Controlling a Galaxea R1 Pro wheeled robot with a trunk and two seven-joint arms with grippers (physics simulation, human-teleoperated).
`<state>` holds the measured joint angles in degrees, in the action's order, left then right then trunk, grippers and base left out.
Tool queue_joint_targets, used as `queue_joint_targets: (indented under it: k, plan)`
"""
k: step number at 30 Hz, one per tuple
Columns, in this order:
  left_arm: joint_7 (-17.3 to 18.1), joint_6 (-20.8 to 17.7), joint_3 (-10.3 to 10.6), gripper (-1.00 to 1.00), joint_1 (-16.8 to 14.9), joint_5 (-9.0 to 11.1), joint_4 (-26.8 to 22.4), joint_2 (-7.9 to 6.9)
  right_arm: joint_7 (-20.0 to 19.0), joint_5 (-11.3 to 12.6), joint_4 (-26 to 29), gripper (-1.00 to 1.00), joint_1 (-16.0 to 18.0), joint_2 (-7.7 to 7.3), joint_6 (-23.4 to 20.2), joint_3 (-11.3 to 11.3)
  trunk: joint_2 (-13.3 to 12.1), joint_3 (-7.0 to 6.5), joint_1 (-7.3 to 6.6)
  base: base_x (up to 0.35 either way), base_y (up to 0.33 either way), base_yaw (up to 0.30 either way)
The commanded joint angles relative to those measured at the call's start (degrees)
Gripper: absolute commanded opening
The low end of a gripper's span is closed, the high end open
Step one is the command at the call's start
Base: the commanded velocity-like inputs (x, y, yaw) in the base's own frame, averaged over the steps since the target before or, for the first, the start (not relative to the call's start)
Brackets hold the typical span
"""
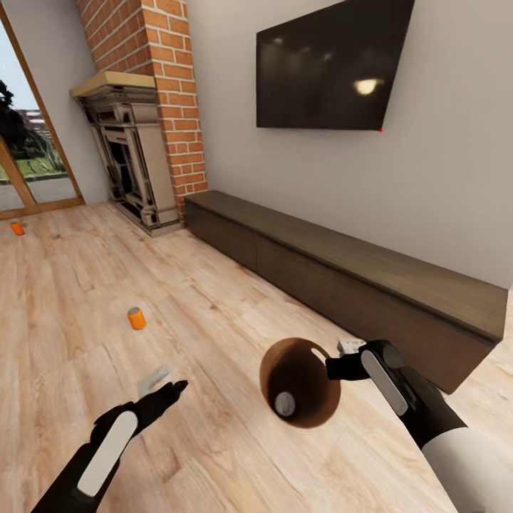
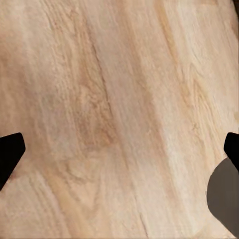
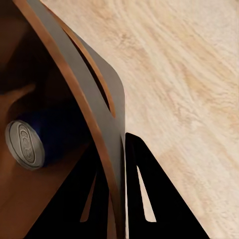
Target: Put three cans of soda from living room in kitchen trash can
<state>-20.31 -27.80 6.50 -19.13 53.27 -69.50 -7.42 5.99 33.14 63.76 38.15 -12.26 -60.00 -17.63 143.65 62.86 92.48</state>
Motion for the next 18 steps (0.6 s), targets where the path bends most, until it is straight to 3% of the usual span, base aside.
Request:
queue_joint_targets:
  k: [1, 6, 9, 15, 17, 18]
  plan:
    - [0.02, 0.92, -0.02, 1.0, 0.34, 0.07, 0.13, -0.05, -0.27, 1.39, -0.19, -1.0, 0.16, -0.04, 0.0, 0.08, 0.0, -0.01, -0.01, 0.296, 0.225, 0.0]
    - [0.05, 5.2, -0.08, 1.0, 1.53, 0.18, 0.99, 0.11, -0.21, 1.71, -2.43, -1.0, 0.61, 0.79, 0.0, 1.04, 0.0, -0.01, -0.01, 0.307, 0.199, 0.0]
    - [0.12, 5.78, -0.08, 1.0, 1.67, 0.2, 2.0, 0.2, -0.2, 1.74, -4.32, -1.0, 0.72, 2.06, 0.0, 1.21, 0.0, -0.01, -0.01, 0.312, 0.191, 0.0]
    - [0.03, 5.89, -0.04, 1.0, 1.72, 0.0, 4.47, 0.13, -0.19, 1.85, -4.97, -1.0, 0.84, 2.36, 0.0, 1.53, 0.0, -0.05, -0.01, 0.326, 0.139, 0.095]
    - [-1.45, 5.68, -0.13, 1.0, 1.61, 0.01, 5.36, -0.06, -0.19, 2.0, -4.83, -1.0, 0.86, 2.11, 0.0, 1.61, 0.0, -0.09, -0.01, 0.338, 0.106, 0.235]
    - [-3.82, 5.53, -0.16, 1.0, 1.43, 0.11, 5.59, -0.12, -0.19, 2.22, -4.77, -1.0, 0.86, 2.03, 0.0, 1.63, 0.0, -0.12, -0.01, 0.34, 0.101, 0.257]
